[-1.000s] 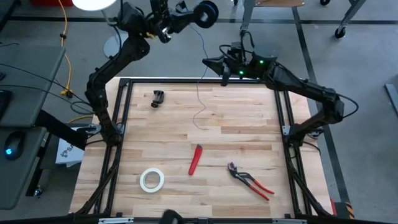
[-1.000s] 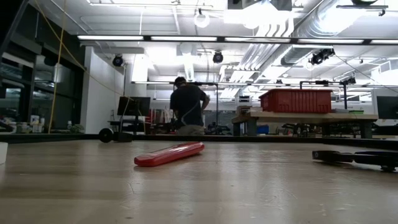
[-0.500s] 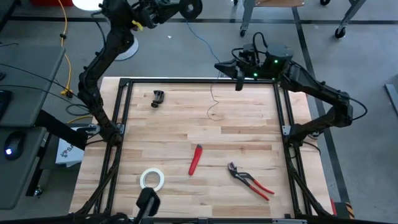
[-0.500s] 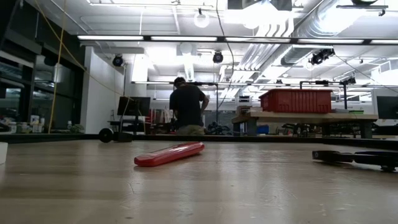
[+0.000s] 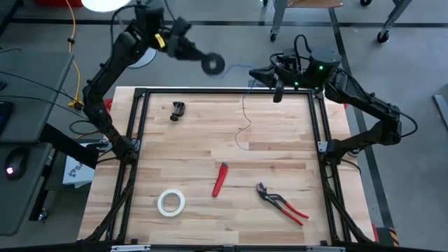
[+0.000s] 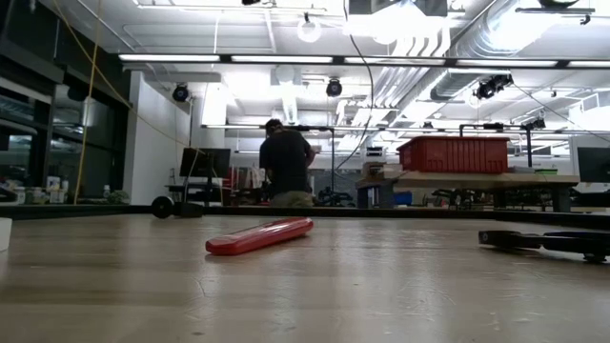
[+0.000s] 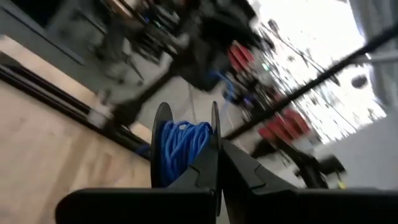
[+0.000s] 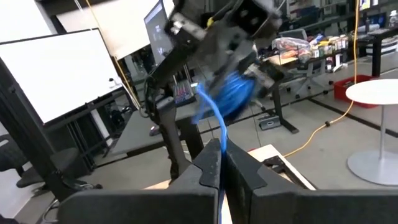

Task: Coil cords
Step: Coil the blue wire cable onto the black spool

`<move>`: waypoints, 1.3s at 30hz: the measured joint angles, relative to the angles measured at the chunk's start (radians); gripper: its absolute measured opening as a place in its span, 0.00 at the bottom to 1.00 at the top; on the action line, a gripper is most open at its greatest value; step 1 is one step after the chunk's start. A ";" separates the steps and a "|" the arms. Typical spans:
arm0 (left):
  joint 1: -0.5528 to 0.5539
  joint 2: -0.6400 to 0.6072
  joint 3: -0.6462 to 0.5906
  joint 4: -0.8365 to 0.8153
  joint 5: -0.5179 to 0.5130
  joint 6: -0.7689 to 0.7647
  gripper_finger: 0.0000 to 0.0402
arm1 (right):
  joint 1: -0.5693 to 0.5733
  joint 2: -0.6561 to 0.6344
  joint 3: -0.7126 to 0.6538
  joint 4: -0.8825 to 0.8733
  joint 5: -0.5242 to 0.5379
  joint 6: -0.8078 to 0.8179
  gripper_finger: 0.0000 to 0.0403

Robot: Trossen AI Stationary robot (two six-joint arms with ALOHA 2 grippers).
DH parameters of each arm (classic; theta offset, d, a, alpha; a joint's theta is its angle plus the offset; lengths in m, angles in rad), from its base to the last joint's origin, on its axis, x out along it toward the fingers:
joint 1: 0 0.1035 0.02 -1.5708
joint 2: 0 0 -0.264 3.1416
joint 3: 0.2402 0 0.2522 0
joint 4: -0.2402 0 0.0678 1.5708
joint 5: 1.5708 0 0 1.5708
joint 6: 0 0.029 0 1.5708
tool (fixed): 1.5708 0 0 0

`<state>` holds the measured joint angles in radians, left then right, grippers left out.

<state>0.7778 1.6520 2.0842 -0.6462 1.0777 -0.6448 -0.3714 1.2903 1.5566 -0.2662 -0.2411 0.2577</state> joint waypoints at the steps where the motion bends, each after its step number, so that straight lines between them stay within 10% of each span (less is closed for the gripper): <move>1: -0.022 0.000 0.000 -0.008 0.005 0.005 0.00 | -0.002 0.002 0.000 0.002 -0.001 -0.001 0.00; 10: -0.208 0.061 0.002 0.138 0.025 -0.085 0.00 | -0.004 0.017 0.000 0.111 -0.032 -0.006 0.00; 21: -0.344 0.173 0.002 0.881 0.058 -0.568 0.00 | -0.030 0.091 0.000 0.308 -0.072 0.016 0.00; 39: -0.283 0.214 0.002 1.299 -0.268 -0.603 0.00 | -0.027 0.145 0.001 0.381 -0.055 0.052 0.00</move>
<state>0.4944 1.8656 2.0864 0.6529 0.8100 -1.2478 -0.3982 1.4353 1.5577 0.1144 -0.2957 0.3097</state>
